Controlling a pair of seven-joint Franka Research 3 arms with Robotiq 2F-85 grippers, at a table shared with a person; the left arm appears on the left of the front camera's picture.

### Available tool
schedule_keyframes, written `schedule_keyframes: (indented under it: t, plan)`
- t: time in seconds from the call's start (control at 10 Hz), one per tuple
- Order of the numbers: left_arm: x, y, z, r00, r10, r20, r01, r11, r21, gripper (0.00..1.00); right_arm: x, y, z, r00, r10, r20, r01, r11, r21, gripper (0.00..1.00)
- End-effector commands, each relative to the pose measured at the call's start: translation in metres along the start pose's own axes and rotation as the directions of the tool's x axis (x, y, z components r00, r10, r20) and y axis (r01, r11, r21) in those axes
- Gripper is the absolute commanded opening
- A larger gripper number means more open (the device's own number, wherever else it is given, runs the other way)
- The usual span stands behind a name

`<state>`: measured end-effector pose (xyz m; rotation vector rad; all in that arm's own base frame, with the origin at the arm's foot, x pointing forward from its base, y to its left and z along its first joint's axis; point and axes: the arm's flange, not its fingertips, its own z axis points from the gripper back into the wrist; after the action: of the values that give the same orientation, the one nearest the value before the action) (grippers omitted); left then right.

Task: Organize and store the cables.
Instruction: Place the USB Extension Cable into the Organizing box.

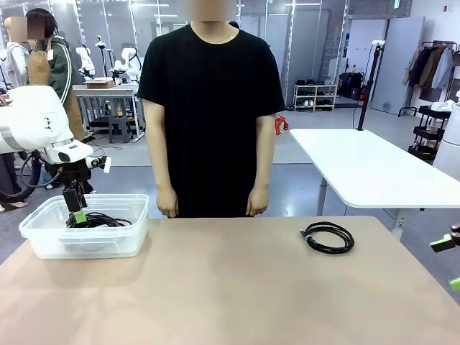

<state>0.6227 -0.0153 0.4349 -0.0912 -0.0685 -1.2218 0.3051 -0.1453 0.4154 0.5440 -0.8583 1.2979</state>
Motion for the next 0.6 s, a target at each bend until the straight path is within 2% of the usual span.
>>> schedule_keyframes:
  t: [0.0,0.2,0.3,0.4,0.5]
  plan:
    - [-0.002,0.001,0.000,1.000,-0.001,-0.007,0.001,1.000,0.003,1.00,0.001,-0.001,0.001,1.000,0.013,0.014,-0.013,1.000,-0.003,1.00]
    - [0.000,0.000,0.000,1.000,0.000,0.000,0.000,1.000,0.000,0.98,0.000,0.000,0.000,1.000,0.000,0.000,0.000,1.000,0.000,1.00]
    - [0.004,-0.010,0.010,0.998,0.031,0.058,-0.031,1.000,0.005,1.00,0.031,0.001,0.004,0.994,0.023,-0.109,-0.020,1.000,0.024,1.00]
    - [-0.002,-0.025,0.015,0.996,0.081,0.042,-0.083,0.996,0.043,1.00,0.057,-0.009,0.004,0.980,0.012,-0.199,-0.002,0.999,0.047,1.00]
    - [-0.014,-0.043,0.022,0.982,0.186,0.027,-0.187,0.980,0.069,1.00,0.080,-0.027,0.000,0.962,-0.036,-0.271,0.051,0.998,0.048,1.00]
